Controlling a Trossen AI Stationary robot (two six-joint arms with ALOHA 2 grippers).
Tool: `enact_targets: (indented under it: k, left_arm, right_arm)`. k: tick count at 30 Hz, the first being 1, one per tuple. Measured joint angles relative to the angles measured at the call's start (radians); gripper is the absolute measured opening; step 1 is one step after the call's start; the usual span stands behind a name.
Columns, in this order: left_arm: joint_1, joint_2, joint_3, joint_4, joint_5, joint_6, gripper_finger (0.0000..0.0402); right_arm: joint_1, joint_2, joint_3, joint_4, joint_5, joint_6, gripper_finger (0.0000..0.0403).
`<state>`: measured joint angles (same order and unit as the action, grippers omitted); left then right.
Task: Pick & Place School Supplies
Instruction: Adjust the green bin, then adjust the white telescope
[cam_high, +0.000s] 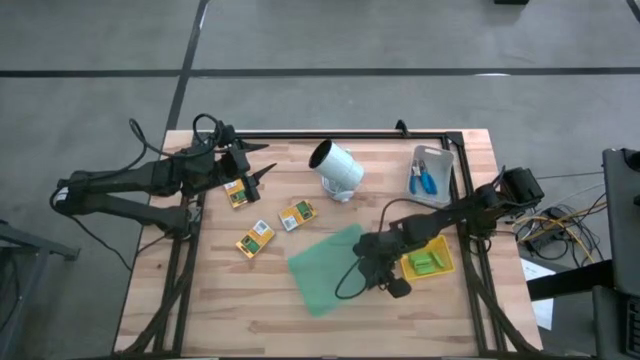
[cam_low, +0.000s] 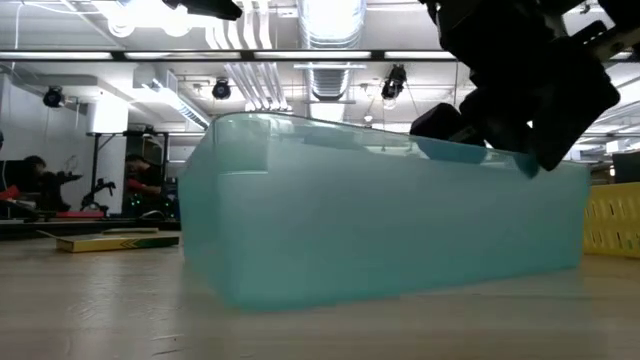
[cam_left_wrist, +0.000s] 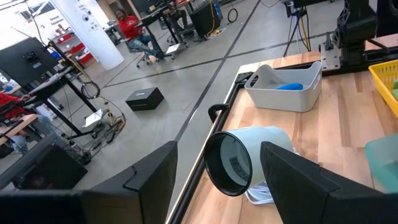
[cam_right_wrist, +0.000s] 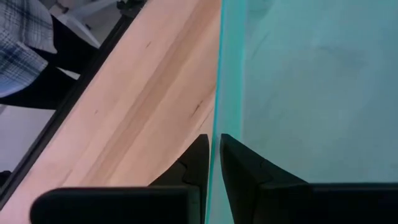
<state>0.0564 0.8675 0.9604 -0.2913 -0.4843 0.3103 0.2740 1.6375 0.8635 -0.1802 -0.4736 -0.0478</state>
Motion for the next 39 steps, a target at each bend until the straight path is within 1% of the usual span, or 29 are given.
enact_targets:
  k: [5,8,10,13,14,16,19,22,24,27,29,31,35,37,39]
  left_arm:
    - [0.000,0.000,0.000,0.000,0.000,0.000,0.0236]
    - [0.000,0.000,0.000,0.000,0.000,0.000,0.0236]
    - [0.000,0.000,0.000,0.000,0.000,0.000,0.0236]
    - [0.000,0.000,0.000,-0.002,0.000,0.000,0.0236]
    - [0.000,0.000,0.000,-0.003,0.000,0.000,0.0236]
    - [0.000,0.000,0.000,-0.004,0.000,0.000,0.0236]
    - [0.000,0.000,0.000,-0.003,0.000,0.000,0.0236]
    - [0.000,0.000,0.000,-0.002,0.000,0.000,0.0236]
    - [0.000,0.000,0.000,-0.001,0.000,0.000,0.0236]
    - [0.000,0.000,0.000,-0.002,0.000,0.000,0.0236]
    - [0.000,0.000,0.000,-0.002,0.000,0.000,0.0236]
    - [0.000,0.000,0.000,-0.001,0.000,0.000,0.0236]
    - [0.000,0.000,0.000,-0.002,0.000,0.000,0.0236]
    - [0.000,0.000,0.000,-0.002,0.000,0.000,0.0236]
    - [0.000,0.000,0.000,-0.002,0.000,0.000,0.0236]
  right_arm:
    - [0.004,-0.009,0.000,0.004,0.001,0.044,0.0038]
    - [0.004,-0.050,0.014,0.005,0.024,0.045,0.0038]
    - [0.004,-0.088,0.028,0.009,0.091,0.051,0.0038]
    - [0.003,-0.155,0.047,0.046,0.281,0.123,0.0038]
    - [0.000,-0.183,0.051,0.074,0.329,0.137,0.0038]
    - [-0.020,-0.232,0.052,0.127,0.368,0.148,0.0038]
    - [-0.069,-0.276,0.048,0.187,0.364,0.182,0.0038]
    - [-0.121,-0.285,0.045,0.272,0.360,0.334,0.0038]
    - [-0.152,-0.277,0.046,0.355,0.319,0.431,0.0038]
    - [-0.184,-0.249,0.046,0.477,0.220,0.500,0.0038]
    - [-0.194,-0.229,0.046,0.515,0.214,0.517,0.0038]
    - [-0.204,-0.206,0.045,0.540,0.228,0.565,0.0038]
    - [-0.215,-0.153,0.045,0.536,0.307,0.721,0.0038]
    - [-0.217,-0.135,0.043,0.538,0.342,0.741,0.0039]
    - [-0.218,-0.127,0.045,0.558,0.386,0.712,0.0043]
